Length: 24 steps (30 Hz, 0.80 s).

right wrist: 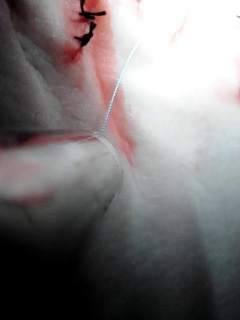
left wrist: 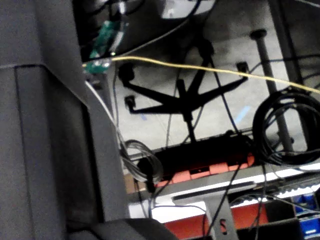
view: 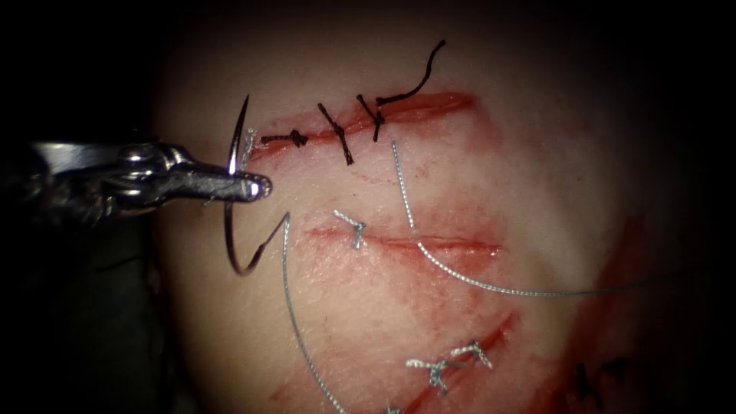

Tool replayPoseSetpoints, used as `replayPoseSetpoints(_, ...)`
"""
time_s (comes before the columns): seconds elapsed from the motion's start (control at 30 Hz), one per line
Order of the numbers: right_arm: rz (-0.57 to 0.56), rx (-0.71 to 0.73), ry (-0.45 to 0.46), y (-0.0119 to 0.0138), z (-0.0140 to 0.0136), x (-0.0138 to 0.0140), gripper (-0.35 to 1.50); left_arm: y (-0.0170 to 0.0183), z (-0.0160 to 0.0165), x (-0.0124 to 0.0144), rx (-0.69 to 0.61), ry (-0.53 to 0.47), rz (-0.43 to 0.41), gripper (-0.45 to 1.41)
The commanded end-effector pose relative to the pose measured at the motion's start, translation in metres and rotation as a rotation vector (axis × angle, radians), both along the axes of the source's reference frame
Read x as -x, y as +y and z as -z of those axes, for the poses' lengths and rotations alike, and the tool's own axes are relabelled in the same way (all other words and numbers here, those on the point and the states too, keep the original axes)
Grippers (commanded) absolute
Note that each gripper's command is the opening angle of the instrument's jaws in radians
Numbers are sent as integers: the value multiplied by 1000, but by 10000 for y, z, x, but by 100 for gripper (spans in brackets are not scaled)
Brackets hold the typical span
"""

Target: Wound Closure

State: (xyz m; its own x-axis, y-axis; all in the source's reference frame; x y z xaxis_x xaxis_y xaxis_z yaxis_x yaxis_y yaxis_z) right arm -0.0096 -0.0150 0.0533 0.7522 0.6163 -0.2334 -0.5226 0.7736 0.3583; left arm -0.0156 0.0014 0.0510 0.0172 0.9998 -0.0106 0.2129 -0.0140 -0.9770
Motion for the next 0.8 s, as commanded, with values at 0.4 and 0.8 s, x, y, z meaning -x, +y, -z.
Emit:
replayPoseSetpoints(0.4,-463,-20,415,64,88,-92,125,-39,-5,53,816,208,-170,-45)
replayPoseSetpoints(0.8,-795,-560,795,21,77,-235,88,-76,-8,87,1435,192,-333,-45)
